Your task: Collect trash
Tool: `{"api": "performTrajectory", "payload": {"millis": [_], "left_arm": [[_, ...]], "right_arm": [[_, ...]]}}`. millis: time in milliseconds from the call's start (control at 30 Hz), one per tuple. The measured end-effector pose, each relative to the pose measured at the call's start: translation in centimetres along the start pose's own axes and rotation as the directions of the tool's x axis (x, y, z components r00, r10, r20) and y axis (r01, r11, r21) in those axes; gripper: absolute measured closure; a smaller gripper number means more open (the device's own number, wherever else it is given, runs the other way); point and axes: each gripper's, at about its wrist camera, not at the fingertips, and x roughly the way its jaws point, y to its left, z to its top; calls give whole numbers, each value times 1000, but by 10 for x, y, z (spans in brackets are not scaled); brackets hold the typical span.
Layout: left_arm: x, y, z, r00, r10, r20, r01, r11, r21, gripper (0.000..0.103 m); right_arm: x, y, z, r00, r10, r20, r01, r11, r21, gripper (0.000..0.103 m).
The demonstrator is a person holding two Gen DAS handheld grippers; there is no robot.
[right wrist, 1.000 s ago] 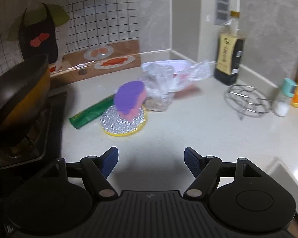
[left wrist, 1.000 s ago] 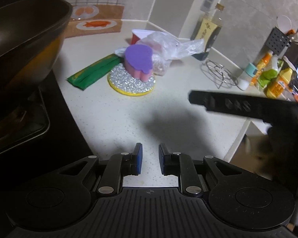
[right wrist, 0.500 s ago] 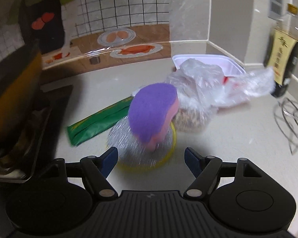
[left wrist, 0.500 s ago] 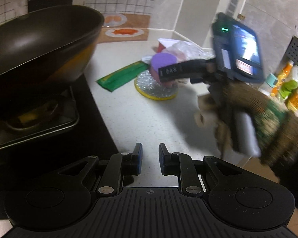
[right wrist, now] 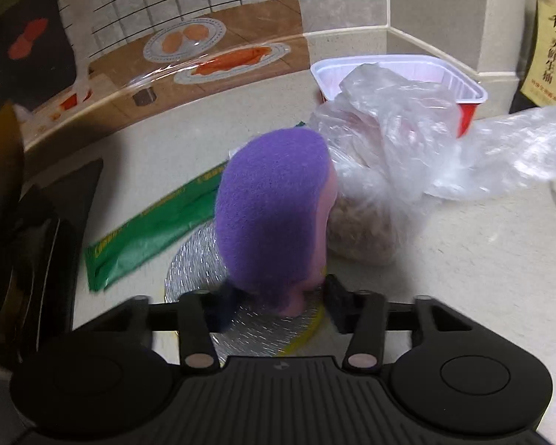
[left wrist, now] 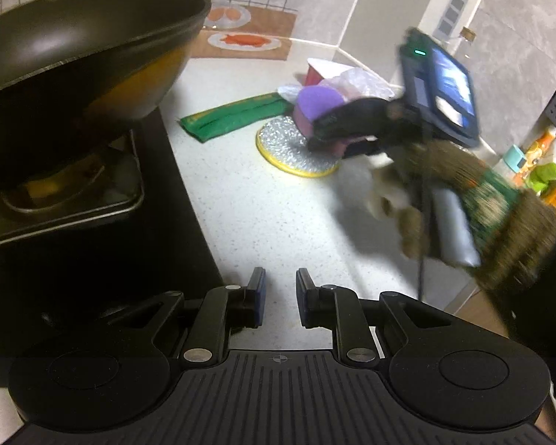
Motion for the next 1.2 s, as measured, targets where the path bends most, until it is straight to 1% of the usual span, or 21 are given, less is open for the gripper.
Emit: {"api": "performTrajectory", "payload": {"millis": [100,167,233,300,367,500,567,600,633,667,700,800,900,967,1033,1100,1133,1167,1200], "left_arm": [[4,-3,2,999,-35,-2,35,999,-3,83],[9,-7,4,998,-59,-5,59,998,-3,83],[16,-12,7,997,-82,-10,82,997,-1,83],[22,-19,9,994,-104,-18,105,994,8,83],[30,-26,12,992,-124,-24,125,992,20,83],[45,-36,22,987,-158,-17,159,987,25,83],[52,-40,28,986,-165,-16,165,986,21,83],[54,-41,29,986,-164,-19,165,986,24,83],[57,-43,31,986,-163,-22,163,986,29,83],[59,-44,32,987,-162,-25,163,986,32,83],[61,-44,32,986,-162,-29,163,986,33,83],[66,-42,32,985,-165,-45,167,985,33,83],[67,-38,32,983,-176,-52,179,982,55,83],[64,-36,31,980,-195,-48,199,977,72,83],[62,-33,29,974,-220,-48,223,971,84,83],[60,-30,26,970,-237,-46,240,966,92,83],[59,-27,24,969,-243,-45,246,965,94,83],[58,-26,23,969,-244,-45,247,964,94,83],[56,-23,22,969,-243,-43,247,965,93,83]], "right_arm": [[-21,-6,-13,999,24,-23,-25,1000,-17,63],[-33,-13,-24,999,22,-34,-23,999,-29,64],[-46,-27,-36,999,10,-41,-11,1000,-28,64],[-60,-45,-48,999,14,-48,-15,1000,-4,64],[-74,-62,-60,999,9,-44,-8,1000,21,64],[-98,-90,-80,999,-32,-15,33,998,46,62],[-109,-97,-87,999,-40,5,39,998,52,59],[-113,-99,-89,999,-36,13,36,998,56,53],[-117,-100,-89,999,-32,23,31,998,60,42],[-121,-100,-89,999,-34,37,32,998,61,38],[-125,-98,-88,998,-41,57,38,998,55,36],[-131,-87,-76,992,-64,112,64,998,5,36],[-125,-71,-55,984,-46,170,53,998,-38,35],[-114,-63,-35,980,-30,196,38,999,-37,32],[-95,-59,-11,977,-31,211,30,1000,7,28],[-70,-64,14,982,-13,189,-1,997,78,27],[-53,-69,26,987,6,158,-25,993,116,27],[-39,-68,37,992,12,128,-31,988,150,27],[-24,-69,45,995,-2,102,-18,982,190,27]]}}
